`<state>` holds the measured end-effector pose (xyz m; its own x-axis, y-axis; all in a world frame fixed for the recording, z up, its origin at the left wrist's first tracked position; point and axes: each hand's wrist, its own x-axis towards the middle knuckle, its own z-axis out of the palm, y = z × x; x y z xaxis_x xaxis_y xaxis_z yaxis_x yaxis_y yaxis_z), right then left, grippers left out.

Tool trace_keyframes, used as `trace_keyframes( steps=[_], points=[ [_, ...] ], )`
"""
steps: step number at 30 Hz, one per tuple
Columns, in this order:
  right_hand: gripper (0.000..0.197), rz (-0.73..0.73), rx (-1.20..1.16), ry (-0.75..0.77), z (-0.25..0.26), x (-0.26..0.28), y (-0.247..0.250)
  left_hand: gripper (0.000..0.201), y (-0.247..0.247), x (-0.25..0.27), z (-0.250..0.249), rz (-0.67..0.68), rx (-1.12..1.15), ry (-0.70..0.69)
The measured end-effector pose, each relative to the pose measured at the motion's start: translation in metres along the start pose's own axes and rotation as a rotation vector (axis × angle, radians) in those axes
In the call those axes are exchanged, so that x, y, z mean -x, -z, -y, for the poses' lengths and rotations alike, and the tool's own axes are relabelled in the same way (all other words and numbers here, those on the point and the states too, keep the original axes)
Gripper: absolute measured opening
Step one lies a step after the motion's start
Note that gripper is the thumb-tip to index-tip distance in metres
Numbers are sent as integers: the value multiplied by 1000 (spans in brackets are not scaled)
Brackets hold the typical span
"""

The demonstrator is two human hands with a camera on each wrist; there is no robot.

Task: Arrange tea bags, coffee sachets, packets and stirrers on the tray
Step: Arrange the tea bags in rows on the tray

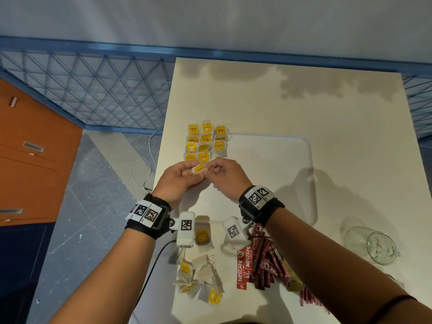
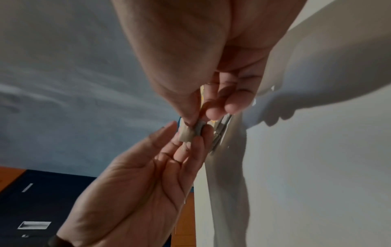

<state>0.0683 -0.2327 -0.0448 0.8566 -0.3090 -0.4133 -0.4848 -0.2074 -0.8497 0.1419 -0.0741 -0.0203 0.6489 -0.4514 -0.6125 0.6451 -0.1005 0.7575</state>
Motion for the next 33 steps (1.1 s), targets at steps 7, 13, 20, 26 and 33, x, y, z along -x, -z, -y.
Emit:
trace_keyframes(
  steps=[7,13,20,26,33],
  points=[
    [12,20,21,35,-10,6,9,19,-2,-4,2,-40,40,20],
    [15,22,-37,-19,-13,6,12,14,-7,-4,4,-90,-130,-58],
    [11,19,-156,-24,-7,8,10,16,-13,-6,5,-59,-211,-97],
    [11,-9,-110,-13,-10,5,15,12,-16,-6,3,-54,-178,-95],
    [26,-228,43,-65,-15,-29,23,21,-13,1,12,-86,-285,-55]
  ],
)
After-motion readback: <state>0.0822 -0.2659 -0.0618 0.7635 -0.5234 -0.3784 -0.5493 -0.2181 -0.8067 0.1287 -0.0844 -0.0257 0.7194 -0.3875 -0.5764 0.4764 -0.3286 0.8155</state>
